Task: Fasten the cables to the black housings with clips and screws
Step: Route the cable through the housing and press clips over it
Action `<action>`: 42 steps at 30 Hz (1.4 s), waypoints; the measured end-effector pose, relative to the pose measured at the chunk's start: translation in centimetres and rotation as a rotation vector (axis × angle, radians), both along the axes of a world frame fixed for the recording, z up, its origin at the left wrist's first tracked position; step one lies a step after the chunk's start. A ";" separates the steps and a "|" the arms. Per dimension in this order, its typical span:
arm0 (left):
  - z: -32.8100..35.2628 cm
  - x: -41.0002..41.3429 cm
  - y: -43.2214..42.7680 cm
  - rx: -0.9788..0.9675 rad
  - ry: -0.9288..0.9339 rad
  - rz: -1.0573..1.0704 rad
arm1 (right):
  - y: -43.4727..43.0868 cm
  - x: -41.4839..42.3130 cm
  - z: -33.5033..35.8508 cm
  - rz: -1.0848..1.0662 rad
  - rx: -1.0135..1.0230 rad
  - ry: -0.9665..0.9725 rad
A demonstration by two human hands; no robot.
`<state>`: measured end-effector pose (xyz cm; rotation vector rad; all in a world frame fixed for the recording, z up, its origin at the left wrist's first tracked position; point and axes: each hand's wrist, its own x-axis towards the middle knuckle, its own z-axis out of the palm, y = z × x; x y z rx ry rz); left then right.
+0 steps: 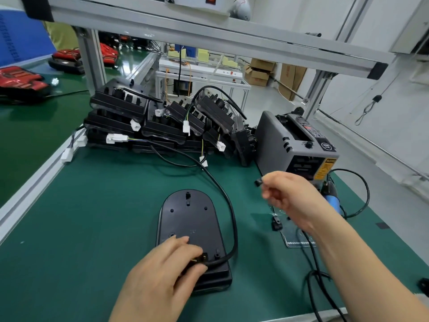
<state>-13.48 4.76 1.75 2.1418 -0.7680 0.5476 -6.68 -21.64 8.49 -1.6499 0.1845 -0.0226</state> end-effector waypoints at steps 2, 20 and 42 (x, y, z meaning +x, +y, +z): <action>0.3 0.3 0.6 -0.040 0.026 0.055 | 2.9 -0.3 0.5 0.151 -0.087 0.005; -2.2 3.8 3.3 -0.282 0.594 0.208 | 12.3 0.6 -2.0 0.586 -0.684 -0.078; -2.4 4.0 3.3 -0.282 0.586 0.222 | 12.9 0.6 -2.4 0.492 -0.798 -0.068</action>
